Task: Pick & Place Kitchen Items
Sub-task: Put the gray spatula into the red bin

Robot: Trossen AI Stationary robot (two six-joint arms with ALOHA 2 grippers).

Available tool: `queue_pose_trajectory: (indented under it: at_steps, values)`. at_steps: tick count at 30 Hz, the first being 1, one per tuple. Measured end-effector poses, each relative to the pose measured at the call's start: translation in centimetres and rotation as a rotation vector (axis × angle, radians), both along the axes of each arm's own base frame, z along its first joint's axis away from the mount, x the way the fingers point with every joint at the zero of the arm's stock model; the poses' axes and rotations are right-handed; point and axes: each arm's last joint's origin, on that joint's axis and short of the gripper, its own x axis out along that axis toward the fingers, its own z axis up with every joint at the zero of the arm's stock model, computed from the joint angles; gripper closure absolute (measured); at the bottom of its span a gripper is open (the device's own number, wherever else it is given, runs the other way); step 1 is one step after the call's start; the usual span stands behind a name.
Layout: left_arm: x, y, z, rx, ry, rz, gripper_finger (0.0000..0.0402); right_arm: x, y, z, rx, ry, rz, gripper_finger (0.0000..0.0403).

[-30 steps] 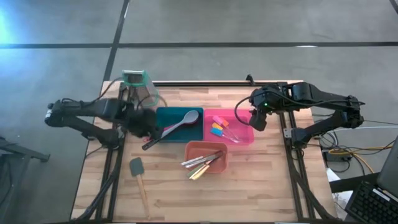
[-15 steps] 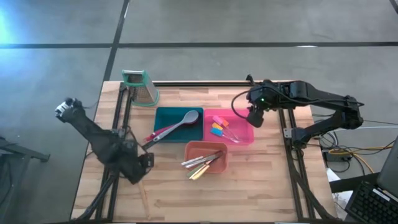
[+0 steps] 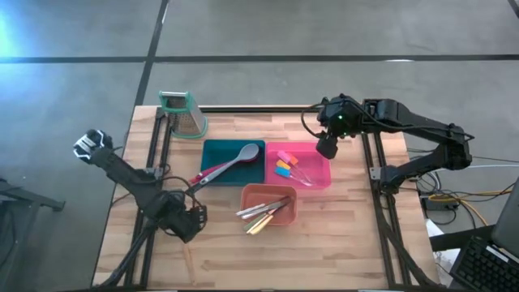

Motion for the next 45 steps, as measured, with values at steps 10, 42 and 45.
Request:
queue_pose_trajectory:
  at_steps: [10, 42, 45]
  values:
    - [-2.3, 1.0, -6.4, -0.121, -0.114, -0.01, 0.0128, 0.0, 0.0, 0.0, 0.043, -0.012, -0.002, 0.0216]
    - [-2.2, -0.4, -12.7, -0.086, 0.133, -0.042, 0.0188, 0.1, -1.0, 0.1, 0.054, -0.059, -0.058, 0.0216]
    - [-1.9, -0.6, -13.0, -0.071, 0.149, -0.035, 0.0191, 0.1, -1.0, 0.1, 0.054, -0.057, -0.058, 0.0216]
